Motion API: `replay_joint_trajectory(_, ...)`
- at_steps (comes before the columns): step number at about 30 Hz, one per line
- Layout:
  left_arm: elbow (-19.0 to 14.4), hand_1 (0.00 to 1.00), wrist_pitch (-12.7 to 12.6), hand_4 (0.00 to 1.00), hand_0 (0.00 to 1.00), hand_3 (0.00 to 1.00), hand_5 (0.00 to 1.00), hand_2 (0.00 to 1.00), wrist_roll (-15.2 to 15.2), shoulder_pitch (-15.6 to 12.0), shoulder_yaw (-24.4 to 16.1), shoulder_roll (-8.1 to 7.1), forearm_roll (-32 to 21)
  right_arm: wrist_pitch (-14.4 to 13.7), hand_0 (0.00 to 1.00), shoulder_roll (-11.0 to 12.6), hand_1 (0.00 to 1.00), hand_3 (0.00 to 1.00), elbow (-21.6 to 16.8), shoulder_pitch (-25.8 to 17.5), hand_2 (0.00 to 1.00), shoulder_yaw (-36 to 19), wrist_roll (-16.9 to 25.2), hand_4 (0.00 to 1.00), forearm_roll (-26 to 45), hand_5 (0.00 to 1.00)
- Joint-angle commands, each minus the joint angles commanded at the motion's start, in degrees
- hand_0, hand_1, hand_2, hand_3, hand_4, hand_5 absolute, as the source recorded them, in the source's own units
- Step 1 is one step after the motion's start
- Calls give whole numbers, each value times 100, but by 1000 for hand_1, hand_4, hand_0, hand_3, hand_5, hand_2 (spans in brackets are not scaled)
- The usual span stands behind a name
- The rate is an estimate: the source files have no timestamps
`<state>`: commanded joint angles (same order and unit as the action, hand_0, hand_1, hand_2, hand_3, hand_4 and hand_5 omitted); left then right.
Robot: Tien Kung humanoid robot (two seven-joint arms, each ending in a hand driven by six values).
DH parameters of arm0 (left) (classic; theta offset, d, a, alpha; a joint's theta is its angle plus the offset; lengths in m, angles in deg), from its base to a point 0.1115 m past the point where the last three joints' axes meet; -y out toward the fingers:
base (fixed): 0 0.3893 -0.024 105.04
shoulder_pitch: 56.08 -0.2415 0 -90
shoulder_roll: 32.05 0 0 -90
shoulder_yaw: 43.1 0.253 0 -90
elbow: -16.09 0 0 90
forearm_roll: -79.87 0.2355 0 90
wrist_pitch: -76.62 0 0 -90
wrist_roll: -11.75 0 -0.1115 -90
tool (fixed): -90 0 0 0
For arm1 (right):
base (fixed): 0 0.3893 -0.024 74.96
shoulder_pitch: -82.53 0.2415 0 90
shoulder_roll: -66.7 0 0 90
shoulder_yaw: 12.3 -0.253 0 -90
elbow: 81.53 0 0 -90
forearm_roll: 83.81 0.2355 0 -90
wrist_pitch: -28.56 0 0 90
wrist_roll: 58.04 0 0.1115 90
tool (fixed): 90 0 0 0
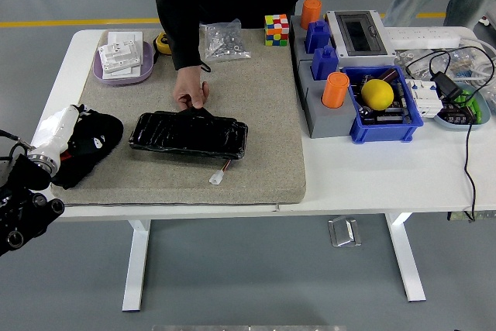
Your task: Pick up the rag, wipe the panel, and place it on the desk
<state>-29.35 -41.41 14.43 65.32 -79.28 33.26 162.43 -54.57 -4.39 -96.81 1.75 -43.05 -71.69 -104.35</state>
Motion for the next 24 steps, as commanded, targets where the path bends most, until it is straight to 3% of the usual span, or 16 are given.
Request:
replay_joint_trajectory(2,4,639,86,903,501,790,326,753,65,8,-4,-25,30,-3,780,-1,643,660,1,9,714,-3,3,998,-1,548)
replay_joint_trajectory(3,4,701,124,998,538,824,540,788,92,8,-12,-33,47,-6,780,-1,643,658,1,12,714,-10,6,998,-3,545)
replay_joint_trajectory(8,-31,701,207,998,538,824,540,788,88,14,-39,-63,-40,-10,780,-3,643,658,11,15,714,-14,13,998,-2,545)
replay_joint_trajectory(9,-30,713,221,998,553,833,649,802,73,17,-41,-69,-58,-10,780,-8,641,656,11,16,713,-22,14,998,-6,543)
replay_joint_trajectory(14,-47,713,319,998,553,833,649,802,52,6,-80,-91,-136,-18,780,-14,641,656,13,22,713,-41,18,998,-9,543)
replay_joint_trajectory(15,-51,721,319,998,559,843,760,808,61,9,-86,-93,-137,-18,779,-14,639,654,15,23,714,-41,17,998,-9,544)
replay_joint_trajectory(24,-154,727,351,998,561,848,789,814,44,15,-221,-199,-117,-18,779,-23,640,654,28,24,714,-68,15,998,-7,542)
